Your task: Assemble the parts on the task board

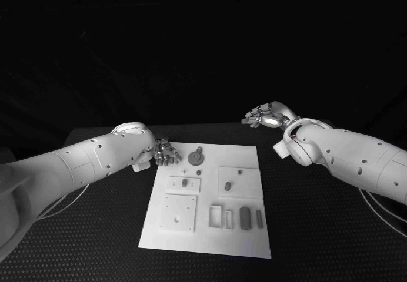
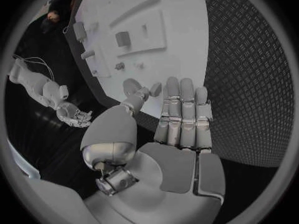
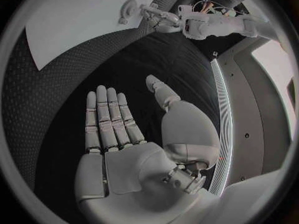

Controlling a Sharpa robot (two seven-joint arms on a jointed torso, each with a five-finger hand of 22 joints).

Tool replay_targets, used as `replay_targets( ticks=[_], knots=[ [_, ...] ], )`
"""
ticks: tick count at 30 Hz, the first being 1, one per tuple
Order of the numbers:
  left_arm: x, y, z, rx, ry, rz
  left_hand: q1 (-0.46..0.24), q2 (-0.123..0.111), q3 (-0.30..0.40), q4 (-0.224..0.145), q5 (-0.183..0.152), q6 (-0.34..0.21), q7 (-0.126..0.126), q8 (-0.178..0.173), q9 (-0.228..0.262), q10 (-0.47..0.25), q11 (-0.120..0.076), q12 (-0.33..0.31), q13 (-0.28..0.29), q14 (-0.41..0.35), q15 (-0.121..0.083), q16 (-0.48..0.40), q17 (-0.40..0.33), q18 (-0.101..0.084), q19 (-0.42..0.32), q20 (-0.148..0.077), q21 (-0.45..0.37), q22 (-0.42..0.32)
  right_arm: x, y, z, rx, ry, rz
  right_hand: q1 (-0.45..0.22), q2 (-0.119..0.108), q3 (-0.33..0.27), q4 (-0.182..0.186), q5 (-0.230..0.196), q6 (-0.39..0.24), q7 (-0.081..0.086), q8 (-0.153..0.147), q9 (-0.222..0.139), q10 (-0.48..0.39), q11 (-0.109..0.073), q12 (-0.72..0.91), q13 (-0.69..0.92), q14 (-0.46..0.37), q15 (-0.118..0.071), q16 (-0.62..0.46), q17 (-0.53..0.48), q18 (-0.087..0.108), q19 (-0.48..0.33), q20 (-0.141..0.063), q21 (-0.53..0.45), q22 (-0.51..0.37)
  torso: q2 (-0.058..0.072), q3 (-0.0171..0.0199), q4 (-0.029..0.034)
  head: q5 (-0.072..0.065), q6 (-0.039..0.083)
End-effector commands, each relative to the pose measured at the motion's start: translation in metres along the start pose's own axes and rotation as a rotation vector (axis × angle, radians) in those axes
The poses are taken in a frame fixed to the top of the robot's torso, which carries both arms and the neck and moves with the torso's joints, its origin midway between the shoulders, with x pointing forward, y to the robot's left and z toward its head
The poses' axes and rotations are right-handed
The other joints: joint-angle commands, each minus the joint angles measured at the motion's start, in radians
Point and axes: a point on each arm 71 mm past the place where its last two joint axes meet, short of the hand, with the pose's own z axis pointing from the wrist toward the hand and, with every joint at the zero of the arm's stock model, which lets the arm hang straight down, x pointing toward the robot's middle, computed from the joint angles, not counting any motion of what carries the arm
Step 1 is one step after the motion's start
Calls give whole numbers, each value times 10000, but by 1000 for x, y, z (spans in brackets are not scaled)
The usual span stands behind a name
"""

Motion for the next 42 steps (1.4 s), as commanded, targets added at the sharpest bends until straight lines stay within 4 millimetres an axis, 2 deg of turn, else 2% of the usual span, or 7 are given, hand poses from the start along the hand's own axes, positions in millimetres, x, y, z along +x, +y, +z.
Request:
replay_targets(
  ticks=[1, 11, 21, 37, 39, 41, 42],
  knots=[
    [3, -3, 0, 224, 297, -184, 90, 139, 33, -199, -17, 91, -33, -47, -22, 87, 5, -56, 24, 59, 2, -74, 26, 44, 68, -342, -70, 24, 1, 1, 0, -108, 109, 25, -23, 39, 1, 14, 39, -11, 145, 31, -18, 70, 6, 60, -15, -21, 8, 42, -12, 49, -43, 56, -48, 13, -11, -2, 2, -1, -5],
    [0, -3, 0, 260, 52, -329, 476, 455, 192, -676, -10, 181, -53, -23, -57, 211, -10, -149, 53, 127, -2, -102, 81, 8, 102, -342, -153, 108, 1, 1, 0, -107, 113, 26, -29, 39, 1, 13, 39, -10, 144, 32, -22, 70, 4, 63, -25, -23, 6, 46, -19, 51, -44, 58, -49, 16, -9, -6, -1, -2, 9],
    [-1, -1, 0, 385, -46, -768, 727, 1237, 375, -1111, 7, 552, -174, 66, -91, 698, -110, -404, 14, 348, -64, 4, 222, -45, 140, -380, -247, 249, 1, 1, 0, -86, 117, 25, -37, 37, 0, 14, 39, -11, 145, 32, -26, 69, 4, 66, -35, -26, 5, 48, -25, 52, -46, 60, -52, 18, -11, -10, 2, 0, 5],
    [0, 16, -29, 520, 227, -1638, 485, 1393, 472, -1354, 247, 938, -306, 48, -158, 1298, -269, -735, 52, 711, -256, 197, 400, -189, 95, -513, -291, 556, -3, -3, -1, 16, 76, 32, -40, 31, 2, 9, 38, -13, 145, 33, -33, 69, 5, 72, -51, -29, 2, 54, -35, 57, -50, 63, -57, 22, -34, -9, 55, 33, 10],
    [1, 16, -34, 593, 332, -1765, 419, 1407, 470, -1340, 316, 986, -322, 51, -159, 1363, -285, -761, 70, 753, -275, 211, 416, -201, 125, -537, -287, 592, -3, -3, -1, 28, 73, 28, -39, 31, 3, 9, 38, -13, 145, 33, -34, 69, 5, 72, -53, -30, 2, 55, -36, 57, -50, 63, -57, 22, -38, -14, 65, 49, -11],
    [4, 16, -39, 657, 404, -1756, 169, 1480, 449, -1484, 1003, 1095, -361, 50, -161, 1500, -326, -833, 129, 844, -330, 242, 458, -215, 252, -618, -253, 694, -3, -3, -1, 31, 53, 22, -39, 29, 3, 8, 38, -14, 145, 33, -35, 69, 5, 73, -55, -30, 2, 55, -37, 58, -51, 63, -58, 23, -56, -20, 96, 54, -17],
    [5, 16, -42, 694, 443, -1744, 98, 1503, 448, -1529, 1104, 1129, -374, 52, -160, 1544, -339, -843, 155, 877, -346, 257, 474, -222, 292, -637, -247, 721, -4, -3, -1, 33, 49, 19, -40, 29, 4, 8, 38, -14, 145, 33, -36, 69, 5, 73, -56, -31, 2, 56, -38, 58, -51, 64, -58, 23, -61, -24, 107, 61, -28]
  ],
)
